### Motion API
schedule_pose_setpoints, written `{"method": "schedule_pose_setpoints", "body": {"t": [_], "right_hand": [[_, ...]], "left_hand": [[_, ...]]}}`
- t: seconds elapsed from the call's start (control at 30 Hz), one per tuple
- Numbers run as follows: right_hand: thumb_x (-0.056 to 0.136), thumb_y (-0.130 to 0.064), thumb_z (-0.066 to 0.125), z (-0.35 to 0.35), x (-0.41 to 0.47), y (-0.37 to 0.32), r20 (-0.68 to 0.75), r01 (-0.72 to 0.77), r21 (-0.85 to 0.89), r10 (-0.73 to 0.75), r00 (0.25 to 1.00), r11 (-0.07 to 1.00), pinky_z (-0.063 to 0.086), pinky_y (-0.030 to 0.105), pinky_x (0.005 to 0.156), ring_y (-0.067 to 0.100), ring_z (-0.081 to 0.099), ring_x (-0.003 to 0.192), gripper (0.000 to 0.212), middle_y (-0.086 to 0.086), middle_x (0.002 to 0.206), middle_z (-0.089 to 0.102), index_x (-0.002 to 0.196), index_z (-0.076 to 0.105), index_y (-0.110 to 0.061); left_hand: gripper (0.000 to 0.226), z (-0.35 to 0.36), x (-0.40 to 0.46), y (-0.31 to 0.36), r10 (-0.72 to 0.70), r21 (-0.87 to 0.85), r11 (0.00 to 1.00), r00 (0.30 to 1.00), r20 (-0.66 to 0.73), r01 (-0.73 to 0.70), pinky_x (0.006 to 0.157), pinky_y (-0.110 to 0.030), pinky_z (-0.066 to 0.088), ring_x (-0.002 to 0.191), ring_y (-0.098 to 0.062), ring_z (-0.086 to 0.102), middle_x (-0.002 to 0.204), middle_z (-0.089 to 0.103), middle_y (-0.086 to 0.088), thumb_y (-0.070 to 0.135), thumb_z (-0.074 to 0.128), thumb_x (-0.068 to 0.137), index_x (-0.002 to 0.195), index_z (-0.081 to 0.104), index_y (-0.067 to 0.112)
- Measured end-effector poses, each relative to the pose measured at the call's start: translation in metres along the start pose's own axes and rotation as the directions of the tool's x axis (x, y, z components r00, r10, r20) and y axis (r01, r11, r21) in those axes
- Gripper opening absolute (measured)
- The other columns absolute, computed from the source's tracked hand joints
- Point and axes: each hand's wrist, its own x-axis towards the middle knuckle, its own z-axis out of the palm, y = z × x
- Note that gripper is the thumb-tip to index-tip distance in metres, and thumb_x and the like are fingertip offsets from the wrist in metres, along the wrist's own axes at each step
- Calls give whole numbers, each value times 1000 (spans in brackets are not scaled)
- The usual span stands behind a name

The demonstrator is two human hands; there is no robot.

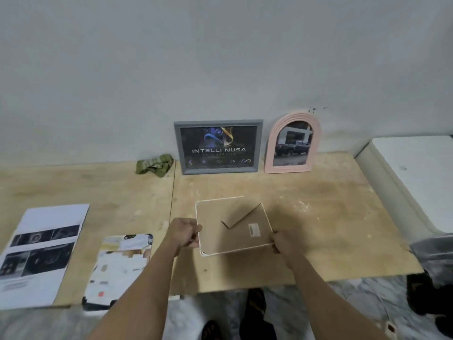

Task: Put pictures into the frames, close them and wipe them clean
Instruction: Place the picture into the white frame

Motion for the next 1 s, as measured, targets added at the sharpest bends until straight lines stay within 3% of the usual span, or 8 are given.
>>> {"method": "schedule_pose_setpoints", "body": {"t": [0.17, 0.27, 0.37, 0.47, 0.63, 0.7, 0.77, 1.0], "right_hand": [[86, -4, 47, 33, -32, 12, -17, -13, 21, 13, 1000, 1000, 44, 32, 72, 25, 58, 84, 26, 2, 79, 62, 81, 69, -18], [89, -5, 45, 42, -45, 15, -52, 37, -69, -41, 998, 997, 35, 26, 73, 25, 56, 91, 33, 7, 104, 68, 106, 71, -16], [87, -3, 46, 49, -49, 18, -89, 63, -105, -73, 993, 993, 37, 27, 71, 19, 52, 82, 32, 9, 102, 69, 102, 72, -13], [83, 0, 48, 53, -52, 20, -112, 83, -137, -98, 989, 987, 41, 30, 67, 22, 53, 78, 28, 10, 94, 68, 93, 71, -11], [76, -16, 65, 59, -55, 25, -17, 209, -203, -217, 976, 956, 44, 31, 72, 23, 55, 95, 48, 2, 106, 51, 123, 56, -21], [71, -32, 76, 61, -54, 29, 74, 267, -332, -257, 963, 905, 45, 30, 78, 23, 48, 104, 85, 1, 110, 41, 143, 33, -17], [69, -43, 78, 63, -53, 29, 109, 290, -428, -269, 957, 856, 45, 31, 82, 24, 43, 110, 104, 3, 115, 38, 149, 18, -13], [73, -50, 69, 65, -48, 17, 107, 251, -603, -235, 966, 758, 43, 33, 86, 25, 41, 117, 100, 5, 126, 35, 148, 15, -11]], "left_hand": [[39, -12, 16, -62, 7, 141, 990, 997, -78, 4, 54, -32, 52, 48, -24, 57, 70, 70, -25, -4, 62, 87, 62, 79, 22], [26, -9, 17, -72, 45, 242, 970, 990, -136, -11, 62, -34, 55, 50, -24, 60, 68, 72, -20, 3, 64, 82, 70, 79, 21], [14, -5, 9, -71, 123, 395, 918, 977, -175, -44, 63, -30, 46, 69, -27, 63, 70, 72, -10, 6, 63, 80, 75, 76, 10], [12, -1, 4, -69, 145, 472, 881, 970, -195, -37, 63, -34, 47, 71, -30, 61, 65, 65, -5, 8, 59, 78, 67, 64, 10], [29, 2, 18, -54, 302, 618, 777, 932, -199, -120, 79, -33, 47, 101, -27, 64, 119, 59, -1, 22, 56, 92, 119, 66, 21], [26, 4, 28, -46, 341, 693, 700, 933, -114, -171, 82, -35, 49, 101, -27, 63, 121, 55, -2, 24, 55, 93, 115, 65, 18], [19, 7, 34, -37, 325, 761, 628, 944, -63, -165, 78, -35, 50, 95, -30, 63, 116, 52, -3, 23, 54, 91, 101, 65, 12], [27, 16, 44, -21, 247, 756, 650, 962, -113, -78, 88, -34, 49, 98, -35, 65, 116, 54, -12, 18, 53, 87, 100, 72, 6]]}}
